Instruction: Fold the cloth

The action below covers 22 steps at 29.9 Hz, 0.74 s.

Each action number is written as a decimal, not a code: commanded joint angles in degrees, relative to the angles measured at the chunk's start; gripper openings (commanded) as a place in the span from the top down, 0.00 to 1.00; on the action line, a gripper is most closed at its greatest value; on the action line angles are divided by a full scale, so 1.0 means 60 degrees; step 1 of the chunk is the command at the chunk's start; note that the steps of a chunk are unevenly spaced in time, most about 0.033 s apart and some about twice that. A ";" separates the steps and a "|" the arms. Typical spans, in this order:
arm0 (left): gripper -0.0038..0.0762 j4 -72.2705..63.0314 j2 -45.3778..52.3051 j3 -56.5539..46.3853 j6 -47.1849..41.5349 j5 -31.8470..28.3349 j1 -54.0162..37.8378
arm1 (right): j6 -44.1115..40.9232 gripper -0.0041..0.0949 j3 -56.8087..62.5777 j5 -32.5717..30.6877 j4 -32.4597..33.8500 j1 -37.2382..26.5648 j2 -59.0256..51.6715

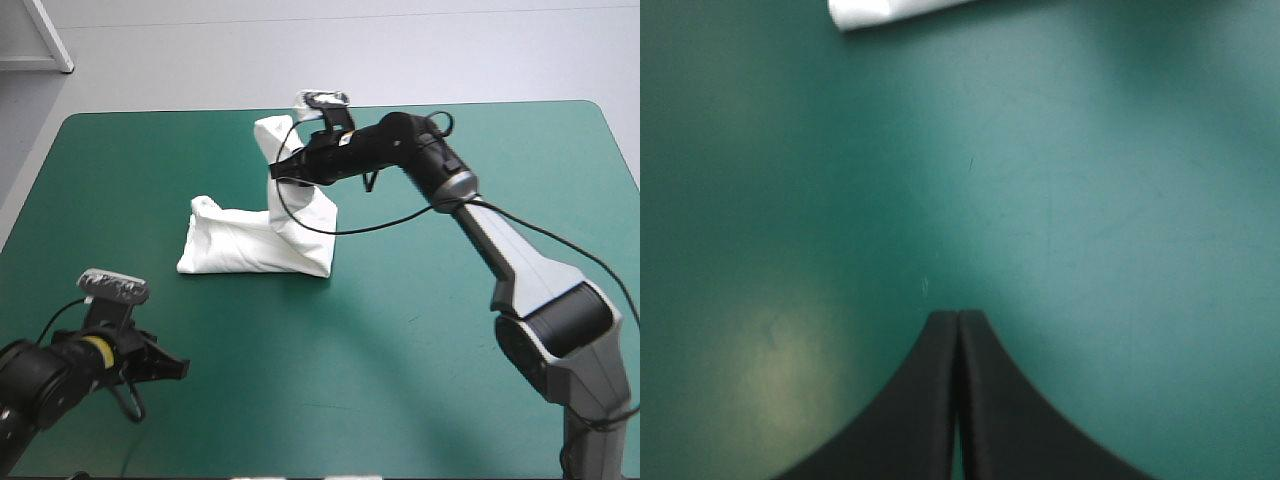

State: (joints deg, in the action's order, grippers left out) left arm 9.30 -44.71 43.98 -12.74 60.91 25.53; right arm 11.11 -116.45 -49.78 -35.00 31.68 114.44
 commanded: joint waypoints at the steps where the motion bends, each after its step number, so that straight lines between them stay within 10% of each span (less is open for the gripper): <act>1: 0.96 0.0023 0.1588 -0.0683 -0.0597 -0.0224 -0.0020 | 0.0138 0.97 -0.1729 0.0355 -0.0517 0.0611 0.0634; 5: 0.96 0.0425 0.3114 -0.1042 -0.0953 0.0400 -0.0020 | 0.0170 0.81 -0.3929 -0.0344 -0.0512 0.1228 0.2217; 11: 0.96 0.1880 0.3503 -0.1065 -0.0977 0.1623 -0.0020 | -0.0396 0.12 -0.5636 -0.1035 -0.0214 0.1430 0.3035; 22: 0.96 0.1612 0.3503 -0.1065 -0.0977 0.1825 -0.0020 | -0.2990 0.28 -0.6188 -0.3678 0.3402 0.1131 0.2917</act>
State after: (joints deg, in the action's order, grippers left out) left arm 18.64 -23.19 36.32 -17.99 72.01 25.51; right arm -4.78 -151.51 -71.34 -18.00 39.03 136.61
